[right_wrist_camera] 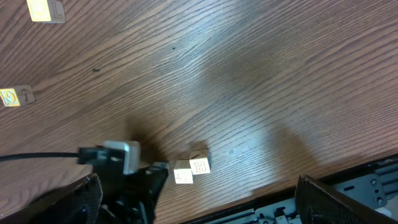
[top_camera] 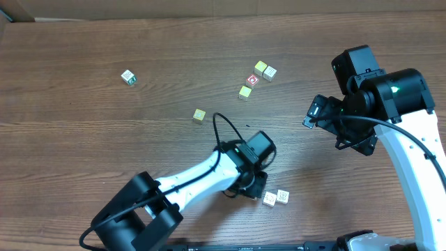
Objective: Flip 4 blocks
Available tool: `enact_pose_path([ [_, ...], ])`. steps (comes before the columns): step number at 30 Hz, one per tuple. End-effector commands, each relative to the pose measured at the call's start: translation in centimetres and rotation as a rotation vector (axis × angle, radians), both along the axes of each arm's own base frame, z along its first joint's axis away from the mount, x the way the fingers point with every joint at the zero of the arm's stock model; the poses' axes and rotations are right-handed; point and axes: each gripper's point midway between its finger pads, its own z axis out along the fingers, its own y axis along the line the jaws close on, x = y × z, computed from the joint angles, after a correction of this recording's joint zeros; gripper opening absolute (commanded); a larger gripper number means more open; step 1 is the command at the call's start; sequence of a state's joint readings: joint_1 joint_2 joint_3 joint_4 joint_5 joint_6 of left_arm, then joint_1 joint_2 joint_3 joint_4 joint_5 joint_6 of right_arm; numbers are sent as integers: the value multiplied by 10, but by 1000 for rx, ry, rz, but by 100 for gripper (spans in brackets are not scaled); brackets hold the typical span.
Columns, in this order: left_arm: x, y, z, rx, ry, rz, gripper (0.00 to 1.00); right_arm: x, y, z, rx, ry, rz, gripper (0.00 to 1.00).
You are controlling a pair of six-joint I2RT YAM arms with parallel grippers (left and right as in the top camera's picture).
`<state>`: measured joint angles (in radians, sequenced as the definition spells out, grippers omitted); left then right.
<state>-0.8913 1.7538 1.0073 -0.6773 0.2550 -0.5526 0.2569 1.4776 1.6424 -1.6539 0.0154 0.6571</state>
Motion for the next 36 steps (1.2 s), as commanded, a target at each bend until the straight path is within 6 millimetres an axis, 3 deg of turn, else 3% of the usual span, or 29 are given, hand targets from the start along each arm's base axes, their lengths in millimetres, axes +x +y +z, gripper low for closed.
enact_pose_path([
  [1, -17, -3, -6, 12, 17, -5, 5, -1, -2, 0, -6, 0, 0, 100],
  [16, 7, 12, -9, 76, -38, 133, 6, -2, -2, 0, -7, 4, 0, 100],
  [26, 9, 13, -9, 81, -47, 144, 8, -1, -2, 0, -8, 3, 0, 100],
  [27, 9, 13, -9, 81, -46, 144, 11, -1, -2, 0, -8, 3, 0, 100],
  [30, 8, 13, -9, 81, -43, 144, 33, -2, -2, 0, -8, 3, 0, 100],
  [34, 8, 13, -9, 81, -43, 143, 45, -2, -2, 0, -8, 3, 0, 100],
  [36, 8, 13, -9, 81, -43, 143, 46, -1, -2, 0, -7, 3, 0, 100],
])
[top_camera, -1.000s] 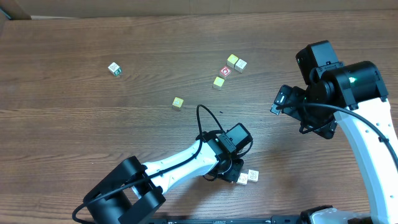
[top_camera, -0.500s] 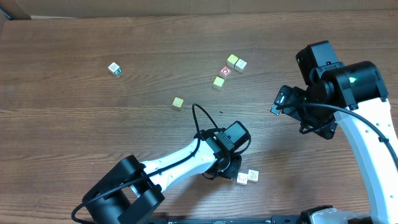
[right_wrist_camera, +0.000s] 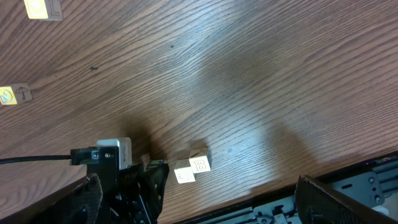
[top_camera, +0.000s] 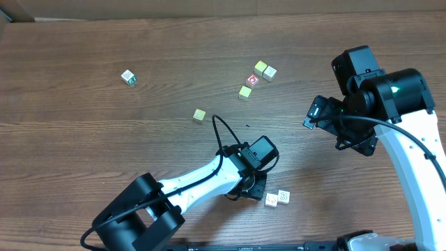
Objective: Flip 4 blocks
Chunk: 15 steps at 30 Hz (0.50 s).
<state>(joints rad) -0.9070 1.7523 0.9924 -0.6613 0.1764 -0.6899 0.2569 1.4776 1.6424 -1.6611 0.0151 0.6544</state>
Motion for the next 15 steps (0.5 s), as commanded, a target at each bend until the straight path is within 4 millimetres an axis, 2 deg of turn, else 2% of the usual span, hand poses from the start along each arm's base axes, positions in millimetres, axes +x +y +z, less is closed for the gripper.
enact_pose_path([
  [1, 3, 6, -4, 22, -14, 14, 45, 0, -2, 0, -6, -4, -3, 100],
  [15, 3, -9, 2, -46, -3, -2, 45, 0, -2, 0, -5, -3, -3, 100],
])
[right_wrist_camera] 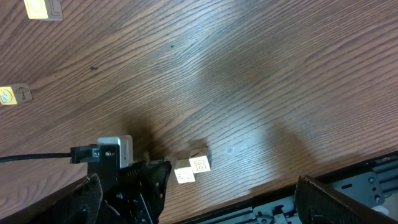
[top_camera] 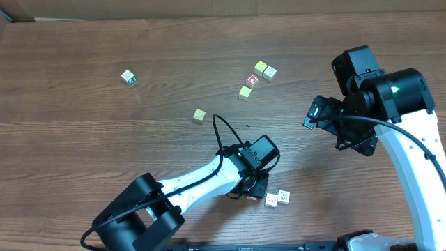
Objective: Flip 4 blocks
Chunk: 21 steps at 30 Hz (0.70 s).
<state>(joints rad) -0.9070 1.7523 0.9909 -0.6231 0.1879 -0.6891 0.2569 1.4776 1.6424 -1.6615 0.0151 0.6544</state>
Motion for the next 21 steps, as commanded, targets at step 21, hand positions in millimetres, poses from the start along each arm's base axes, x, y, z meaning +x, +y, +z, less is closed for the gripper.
enact_pose_path([
  [21, 142, 60, 78, 11, -356, -7, 61, 0, -2, 0, -8, -5, 22, 100],
])
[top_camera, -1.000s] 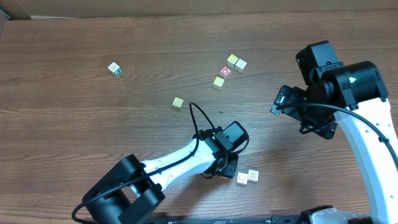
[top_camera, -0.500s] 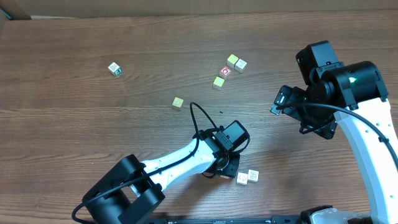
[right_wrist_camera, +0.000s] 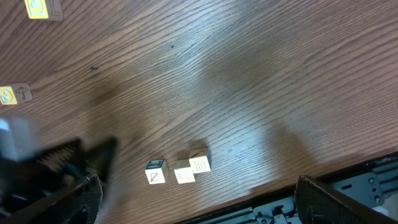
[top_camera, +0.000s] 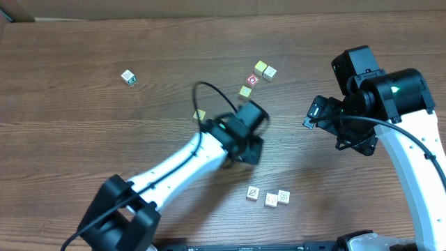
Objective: Flip 4 blocks
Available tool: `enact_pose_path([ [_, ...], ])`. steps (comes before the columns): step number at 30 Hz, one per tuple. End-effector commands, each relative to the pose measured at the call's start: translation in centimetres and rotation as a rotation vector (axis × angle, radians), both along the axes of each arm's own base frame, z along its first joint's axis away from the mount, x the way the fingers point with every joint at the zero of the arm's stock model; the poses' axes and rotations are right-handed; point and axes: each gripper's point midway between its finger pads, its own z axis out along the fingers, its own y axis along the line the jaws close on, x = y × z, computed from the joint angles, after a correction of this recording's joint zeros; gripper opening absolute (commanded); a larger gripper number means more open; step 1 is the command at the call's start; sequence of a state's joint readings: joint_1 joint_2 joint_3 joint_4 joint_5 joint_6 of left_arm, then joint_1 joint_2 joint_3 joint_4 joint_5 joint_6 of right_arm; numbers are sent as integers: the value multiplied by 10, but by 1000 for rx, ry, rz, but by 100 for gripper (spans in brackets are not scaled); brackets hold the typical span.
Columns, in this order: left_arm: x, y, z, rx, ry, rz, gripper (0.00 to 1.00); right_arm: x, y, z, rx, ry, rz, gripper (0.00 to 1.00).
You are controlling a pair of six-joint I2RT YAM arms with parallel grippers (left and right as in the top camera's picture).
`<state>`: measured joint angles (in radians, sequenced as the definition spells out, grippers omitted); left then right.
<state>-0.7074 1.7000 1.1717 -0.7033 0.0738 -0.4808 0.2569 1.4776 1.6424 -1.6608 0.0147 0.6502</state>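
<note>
Three pale blocks stand in a row near the table's front edge: one with a red mark (top_camera: 253, 193) (right_wrist_camera: 155, 172), a middle one (top_camera: 270, 199) (right_wrist_camera: 183, 172) and a B block (top_camera: 283, 197) (right_wrist_camera: 199, 163). My left gripper (top_camera: 244, 148) hangs over the table's middle, up-left of that row and clear of it; its jaws are hidden under the wrist, and the arm is a blur (right_wrist_camera: 50, 168) in the right wrist view. My right gripper (right_wrist_camera: 198, 199) is high at the right, open and holding nothing.
Several more blocks lie farther back: a cluster (top_camera: 260, 67) (top_camera: 252, 80) (top_camera: 245, 91), one by the left arm (top_camera: 199, 115), and one far left (top_camera: 127, 77). Two yellow blocks (right_wrist_camera: 37, 7) (right_wrist_camera: 7, 94) show at the left edge of the right wrist view.
My left gripper was low against the left side of the two front blocks. It now sits up-left over the table's middle, and a third block stands free where it was. The right arm is unchanged.
At all three earlier moments my left gripper stayed low at the left of the pair of front blocks, shifting only slightly, covering what was under it. Now it is away and three blocks stand in a row there. My right arm held still throughout.
</note>
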Motion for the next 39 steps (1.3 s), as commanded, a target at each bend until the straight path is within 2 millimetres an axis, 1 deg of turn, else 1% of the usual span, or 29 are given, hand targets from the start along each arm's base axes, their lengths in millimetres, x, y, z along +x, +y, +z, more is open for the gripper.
enact_pose_path([
  [1, 52, 45, 16, 32, -130, -33, 65, 0, -2, 0, -9, -2, 19, 100],
  [3, 70, 69, 18, 36, -153, -19, 71, -2, -2, 0, -9, 2, 19, 100],
  [5, 84, 89, 21, 35, -168, 2, 75, -2, -2, 0, -5, 5, 20, 100],
  [8, 101, 117, 24, 29, -179, 37, 78, -3, 2, 0, 16, 9, 23, 100],
  [10, 109, 128, 23, 29, -175, 51, 80, -3, 4, 0, 25, 10, 24, 100],
  [12, 115, 135, 20, 36, -168, 49, 81, -3, 6, 0, 37, 11, 26, 100],
  [15, 119, 136, 8, 55, -144, 20, 82, -4, 7, 0, 41, 14, 26, 100],
  [19, 117, 130, -16, 70, -82, -6, 80, -4, 6, 0, 40, 17, 26, 100],
  [22, 111, 126, -41, 85, -20, -21, 76, -4, 6, 0, 40, 17, 26, 100],
  [24, 109, 125, -49, 90, 0, -22, 75, -4, 6, 0, 40, 17, 26, 100],
  [25, 108, 125, -52, 92, 7, -23, 72, -4, 6, 0, 40, 17, 26, 100],
  [27, 109, 125, -54, 92, 7, -23, 69, -4, 6, 0, 40, 17, 26, 100],
  [31, 115, 123, -49, 87, -13, -22, 56, -4, 6, 0, 40, 16, 26, 100],
  [36, 124, 121, -41, 79, -40, -19, 47, -4, 6, 0, 40, 16, 26, 100],
  [39, 126, 120, -40, 74, -44, -6, 45, -4, 6, 0, 40, 16, 26, 100],
])
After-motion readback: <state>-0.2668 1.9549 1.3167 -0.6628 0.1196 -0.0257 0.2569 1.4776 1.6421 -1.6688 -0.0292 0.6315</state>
